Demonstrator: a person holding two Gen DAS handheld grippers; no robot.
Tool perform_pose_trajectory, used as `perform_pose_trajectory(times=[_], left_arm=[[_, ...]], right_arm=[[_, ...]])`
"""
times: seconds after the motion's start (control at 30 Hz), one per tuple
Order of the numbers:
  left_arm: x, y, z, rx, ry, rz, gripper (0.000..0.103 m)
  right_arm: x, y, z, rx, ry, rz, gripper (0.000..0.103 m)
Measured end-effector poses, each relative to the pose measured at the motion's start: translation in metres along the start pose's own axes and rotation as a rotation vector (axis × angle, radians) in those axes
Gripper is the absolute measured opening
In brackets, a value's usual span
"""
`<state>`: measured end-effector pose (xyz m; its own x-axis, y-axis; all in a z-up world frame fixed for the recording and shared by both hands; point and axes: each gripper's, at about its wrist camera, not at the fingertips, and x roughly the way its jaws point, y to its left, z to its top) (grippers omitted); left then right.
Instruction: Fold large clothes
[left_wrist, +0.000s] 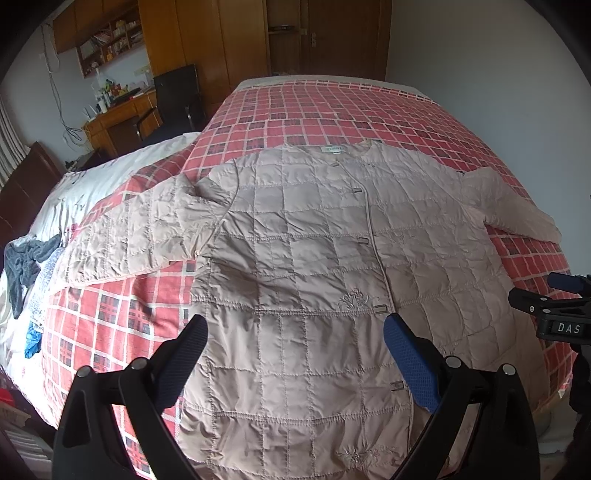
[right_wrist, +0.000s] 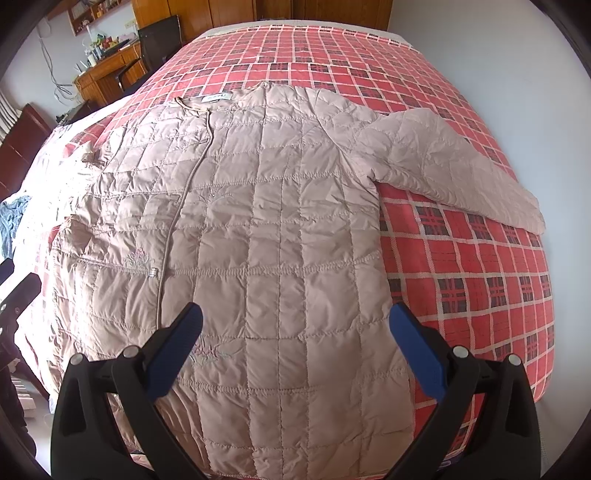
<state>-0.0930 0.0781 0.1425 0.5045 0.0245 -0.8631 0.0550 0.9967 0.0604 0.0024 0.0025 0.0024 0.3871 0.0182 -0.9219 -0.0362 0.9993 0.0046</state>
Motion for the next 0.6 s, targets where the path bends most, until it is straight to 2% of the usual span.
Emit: perform_pose_trajectory(times=[0.6], left_arm=[[0.0004, 0.0011, 0.0013, -0.001, -0.004, 0.005, 0.096]], right_arm=[[0.0023, -0.0024, 0.0036, 0.006, -0.001, 0.007, 0.1]])
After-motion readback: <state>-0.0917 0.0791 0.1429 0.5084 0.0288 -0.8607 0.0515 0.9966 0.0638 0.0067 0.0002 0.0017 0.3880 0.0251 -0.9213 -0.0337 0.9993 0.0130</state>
